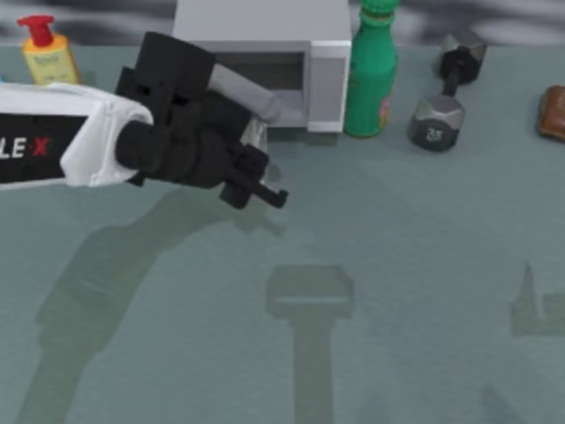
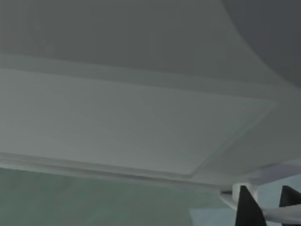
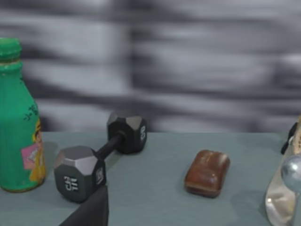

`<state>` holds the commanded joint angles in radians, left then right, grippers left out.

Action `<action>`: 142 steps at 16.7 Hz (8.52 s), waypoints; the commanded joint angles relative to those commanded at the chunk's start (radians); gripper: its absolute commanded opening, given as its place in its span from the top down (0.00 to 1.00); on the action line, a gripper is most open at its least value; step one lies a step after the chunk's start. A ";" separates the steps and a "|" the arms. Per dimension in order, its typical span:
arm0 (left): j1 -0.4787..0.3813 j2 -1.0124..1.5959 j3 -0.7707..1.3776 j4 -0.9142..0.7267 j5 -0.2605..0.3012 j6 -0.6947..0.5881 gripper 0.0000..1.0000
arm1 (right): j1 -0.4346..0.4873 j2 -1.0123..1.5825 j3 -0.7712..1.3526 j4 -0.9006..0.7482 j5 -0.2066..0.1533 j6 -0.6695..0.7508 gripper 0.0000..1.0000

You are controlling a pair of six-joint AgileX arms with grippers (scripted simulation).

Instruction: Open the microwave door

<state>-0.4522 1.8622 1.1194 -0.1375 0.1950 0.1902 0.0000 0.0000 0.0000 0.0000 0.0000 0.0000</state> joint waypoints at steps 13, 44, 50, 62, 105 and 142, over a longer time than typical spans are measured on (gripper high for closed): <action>0.000 0.000 0.000 0.000 0.000 0.000 1.00 | 0.000 0.000 0.000 0.000 0.000 0.000 0.00; 0.042 -0.022 -0.024 -0.020 0.077 0.098 1.00 | 0.000 0.000 0.000 0.000 0.000 0.000 0.00; 0.042 -0.022 -0.024 -0.020 0.077 0.098 1.00 | 0.000 0.000 0.000 0.000 0.000 0.000 0.00; 0.065 -0.031 -0.031 -0.039 0.125 0.157 1.00 | 0.000 0.000 0.000 0.000 0.000 0.000 0.00; 0.126 -0.041 -0.038 -0.095 0.217 0.299 1.00 | 0.000 0.000 0.000 0.000 0.000 0.000 0.00; 0.169 -0.040 -0.028 -0.149 0.280 0.406 1.00 | 0.000 0.000 0.000 0.000 0.000 0.000 0.00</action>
<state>-0.2837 1.8225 1.0915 -0.2869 0.4754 0.5959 0.0000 0.0000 0.0000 0.0000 0.0000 0.0000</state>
